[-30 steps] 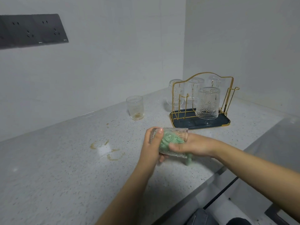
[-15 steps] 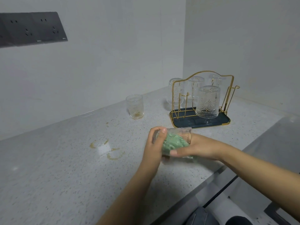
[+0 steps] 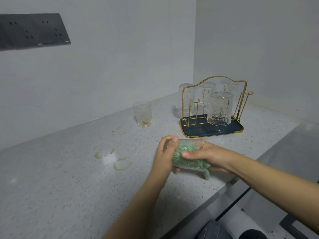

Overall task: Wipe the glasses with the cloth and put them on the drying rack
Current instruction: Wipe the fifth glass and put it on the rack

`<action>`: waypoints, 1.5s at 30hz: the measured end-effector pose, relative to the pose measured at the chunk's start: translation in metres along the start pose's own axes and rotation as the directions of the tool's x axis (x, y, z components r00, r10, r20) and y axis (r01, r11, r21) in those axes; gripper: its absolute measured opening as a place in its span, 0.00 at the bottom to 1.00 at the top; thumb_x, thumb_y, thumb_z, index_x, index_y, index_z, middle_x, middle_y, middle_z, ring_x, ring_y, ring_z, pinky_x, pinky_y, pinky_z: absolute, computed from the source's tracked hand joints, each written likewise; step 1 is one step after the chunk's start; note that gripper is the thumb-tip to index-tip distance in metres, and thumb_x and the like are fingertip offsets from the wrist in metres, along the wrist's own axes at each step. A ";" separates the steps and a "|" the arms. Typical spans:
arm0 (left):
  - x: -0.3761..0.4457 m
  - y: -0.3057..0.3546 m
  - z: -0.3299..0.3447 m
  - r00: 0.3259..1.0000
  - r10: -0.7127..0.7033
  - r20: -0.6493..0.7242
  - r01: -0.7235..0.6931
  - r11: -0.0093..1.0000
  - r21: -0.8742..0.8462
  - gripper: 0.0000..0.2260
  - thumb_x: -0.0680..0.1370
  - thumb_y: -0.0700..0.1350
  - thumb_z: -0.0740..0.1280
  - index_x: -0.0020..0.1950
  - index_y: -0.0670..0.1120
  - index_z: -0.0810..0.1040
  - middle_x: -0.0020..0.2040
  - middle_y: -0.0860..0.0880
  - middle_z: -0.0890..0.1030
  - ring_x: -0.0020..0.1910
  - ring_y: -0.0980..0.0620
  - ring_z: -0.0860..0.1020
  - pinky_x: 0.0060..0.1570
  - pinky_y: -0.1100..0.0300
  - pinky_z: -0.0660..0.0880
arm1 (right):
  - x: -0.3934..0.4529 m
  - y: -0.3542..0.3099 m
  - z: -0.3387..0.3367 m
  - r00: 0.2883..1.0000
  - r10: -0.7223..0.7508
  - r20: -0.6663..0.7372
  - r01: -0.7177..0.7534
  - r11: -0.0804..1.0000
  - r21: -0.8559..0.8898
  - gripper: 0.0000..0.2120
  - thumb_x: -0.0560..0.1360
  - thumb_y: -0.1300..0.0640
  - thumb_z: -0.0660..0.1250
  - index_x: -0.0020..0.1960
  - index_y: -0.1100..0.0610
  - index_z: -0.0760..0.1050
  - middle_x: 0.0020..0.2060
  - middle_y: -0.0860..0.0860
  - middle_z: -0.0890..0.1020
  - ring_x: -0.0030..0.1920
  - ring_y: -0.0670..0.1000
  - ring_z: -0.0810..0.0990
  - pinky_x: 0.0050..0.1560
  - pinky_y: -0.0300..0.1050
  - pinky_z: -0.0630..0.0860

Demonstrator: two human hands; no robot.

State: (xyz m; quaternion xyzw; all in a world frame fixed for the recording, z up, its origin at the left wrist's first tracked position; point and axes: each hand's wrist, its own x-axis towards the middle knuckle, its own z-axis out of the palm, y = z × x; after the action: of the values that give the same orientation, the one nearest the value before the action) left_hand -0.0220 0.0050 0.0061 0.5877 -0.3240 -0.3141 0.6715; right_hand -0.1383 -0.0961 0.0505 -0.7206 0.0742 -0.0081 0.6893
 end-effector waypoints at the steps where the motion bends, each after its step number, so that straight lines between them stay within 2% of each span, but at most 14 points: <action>1: 0.002 0.002 -0.001 0.995 -0.100 0.004 0.101 0.994 -0.045 0.15 0.78 0.58 0.64 0.55 0.47 0.76 0.47 0.46 0.83 0.40 0.48 0.83 0.32 0.56 0.77 | 0.000 0.004 0.000 1.000 -0.025 -0.008 0.023 0.974 -0.227 0.20 0.71 0.55 0.69 0.60 0.61 0.73 0.53 0.61 0.81 0.54 0.58 0.80 0.62 0.53 0.74; 5: 0.002 0.003 -0.004 0.911 -0.394 0.120 0.400 0.916 -0.030 0.27 0.77 0.64 0.62 0.63 0.42 0.75 0.50 0.39 0.82 0.34 0.46 0.82 0.26 0.59 0.77 | -0.004 0.012 -0.001 0.996 -0.077 0.042 0.084 0.705 -0.704 0.11 0.72 0.51 0.68 0.53 0.48 0.77 0.48 0.45 0.82 0.51 0.46 0.80 0.57 0.46 0.75; 10: -0.005 -0.001 0.001 0.993 -0.077 0.092 0.069 0.994 0.082 0.12 0.80 0.59 0.61 0.60 0.56 0.71 0.56 0.45 0.80 0.44 0.47 0.84 0.37 0.49 0.82 | -0.006 -0.004 -0.012 0.987 0.011 -0.159 -0.018 0.999 -0.048 0.10 0.69 0.69 0.69 0.48 0.58 0.80 0.40 0.52 0.85 0.41 0.49 0.83 0.45 0.39 0.78; 14: -0.003 -0.003 0.005 0.992 0.124 -0.007 -0.123 0.990 0.067 0.13 0.73 0.62 0.67 0.52 0.56 0.75 0.48 0.50 0.82 0.45 0.49 0.83 0.44 0.51 0.81 | -0.006 -0.003 -0.001 0.993 0.094 -0.075 -0.064 0.941 0.332 0.17 0.66 0.63 0.69 0.55 0.64 0.76 0.44 0.60 0.83 0.44 0.56 0.83 0.47 0.45 0.81; 17: 0.001 0.007 0.005 0.986 -0.158 -0.050 0.158 0.987 -0.009 0.18 0.77 0.60 0.65 0.54 0.46 0.78 0.45 0.47 0.83 0.43 0.47 0.83 0.40 0.55 0.79 | -0.010 0.004 0.005 1.000 -0.008 -0.005 0.006 0.953 -0.303 0.15 0.71 0.57 0.70 0.56 0.60 0.75 0.50 0.59 0.81 0.50 0.55 0.80 0.57 0.47 0.75; 20: -0.004 0.012 0.004 0.881 -0.465 0.091 0.472 0.879 -0.073 0.24 0.79 0.61 0.61 0.55 0.40 0.80 0.43 0.42 0.83 0.35 0.45 0.81 0.25 0.61 0.76 | -0.007 0.014 0.004 0.987 -0.140 0.078 0.147 0.600 -0.786 0.10 0.74 0.54 0.68 0.54 0.55 0.77 0.49 0.49 0.82 0.50 0.46 0.79 0.56 0.43 0.75; 25: -0.005 0.003 0.003 0.983 -0.150 0.106 0.147 0.988 0.035 0.26 0.76 0.66 0.61 0.66 0.51 0.72 0.55 0.45 0.81 0.37 0.47 0.83 0.28 0.56 0.79 | -0.011 -0.005 -0.007 0.992 -0.092 -0.088 0.075 0.981 -0.177 0.12 0.69 0.64 0.69 0.48 0.51 0.80 0.44 0.48 0.84 0.47 0.50 0.82 0.53 0.45 0.75; 28: -0.008 0.000 0.006 0.986 0.152 0.064 -0.154 0.987 0.034 0.18 0.75 0.60 0.66 0.63 0.58 0.70 0.49 0.54 0.81 0.37 0.51 0.81 0.29 0.57 0.78 | -0.012 -0.016 -0.003 0.996 -0.015 -0.088 0.041 0.954 0.296 0.09 0.69 0.65 0.67 0.49 0.62 0.80 0.44 0.60 0.82 0.44 0.60 0.80 0.48 0.49 0.79; 31: -0.006 0.006 0.004 0.997 0.080 -0.008 -0.080 0.997 0.000 0.17 0.73 0.62 0.68 0.55 0.53 0.76 0.43 0.52 0.83 0.37 0.52 0.82 0.29 0.58 0.77 | -0.014 -0.018 0.008 0.999 -0.024 0.032 0.024 1.000 -0.007 0.13 0.75 0.57 0.65 0.56 0.62 0.74 0.51 0.60 0.80 0.49 0.55 0.80 0.48 0.40 0.80; 34: -0.003 0.012 0.001 0.975 -0.214 0.053 0.217 0.975 -0.056 0.26 0.75 0.64 0.64 0.56 0.41 0.77 0.40 0.45 0.82 0.32 0.48 0.80 0.25 0.61 0.72 | -0.012 -0.005 0.004 0.977 -0.093 0.195 0.215 0.494 -0.843 0.16 0.74 0.43 0.65 0.58 0.51 0.73 0.51 0.48 0.79 0.52 0.47 0.77 0.55 0.41 0.74; 38: -0.004 0.017 -0.003 0.893 -0.420 0.159 0.424 0.905 0.009 0.27 0.79 0.64 0.57 0.53 0.41 0.80 0.37 0.43 0.83 0.25 0.49 0.77 0.20 0.68 0.67 | -0.015 0.001 -0.009 0.944 -0.166 0.286 0.183 -0.457 -0.871 0.15 0.69 0.54 0.56 0.31 0.54 0.79 0.29 0.50 0.81 0.35 0.49 0.78 0.45 0.38 0.76; 40: -0.002 0.020 -0.003 0.881 -0.442 0.166 0.446 0.895 0.014 0.26 0.79 0.64 0.57 0.53 0.42 0.80 0.38 0.44 0.84 0.26 0.49 0.78 0.20 0.68 0.67 | -0.016 -0.004 -0.009 0.909 -0.249 0.335 0.171 -0.510 -0.843 0.14 0.63 0.58 0.59 0.19 0.56 0.72 0.19 0.47 0.74 0.25 0.48 0.73 0.40 0.38 0.71; 42: 0.001 0.021 -0.003 0.884 -0.439 0.163 0.443 0.897 0.013 0.26 0.79 0.64 0.58 0.53 0.41 0.80 0.37 0.44 0.83 0.26 0.49 0.77 0.20 0.68 0.68 | -0.011 0.005 -0.017 0.910 -0.258 0.326 0.177 -0.469 -0.865 0.17 0.67 0.59 0.54 0.29 0.57 0.79 0.27 0.48 0.81 0.34 0.48 0.78 0.51 0.39 0.68; 45: 0.003 0.018 -0.002 0.894 -0.422 0.148 0.433 0.900 -0.053 0.27 0.79 0.64 0.58 0.52 0.40 0.80 0.34 0.43 0.82 0.24 0.50 0.76 0.20 0.67 0.69 | -0.008 0.018 -0.019 0.944 -0.256 0.208 0.194 -0.079 -0.978 0.16 0.77 0.49 0.57 0.57 0.54 0.77 0.55 0.49 0.81 0.60 0.48 0.74 0.69 0.42 0.63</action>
State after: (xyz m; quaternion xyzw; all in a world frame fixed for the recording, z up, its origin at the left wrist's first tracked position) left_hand -0.0179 0.0058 0.0244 0.5932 -0.2172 -0.5061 0.5872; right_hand -0.1501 -0.1147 0.0344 -0.9941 -0.0486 -0.0821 -0.0512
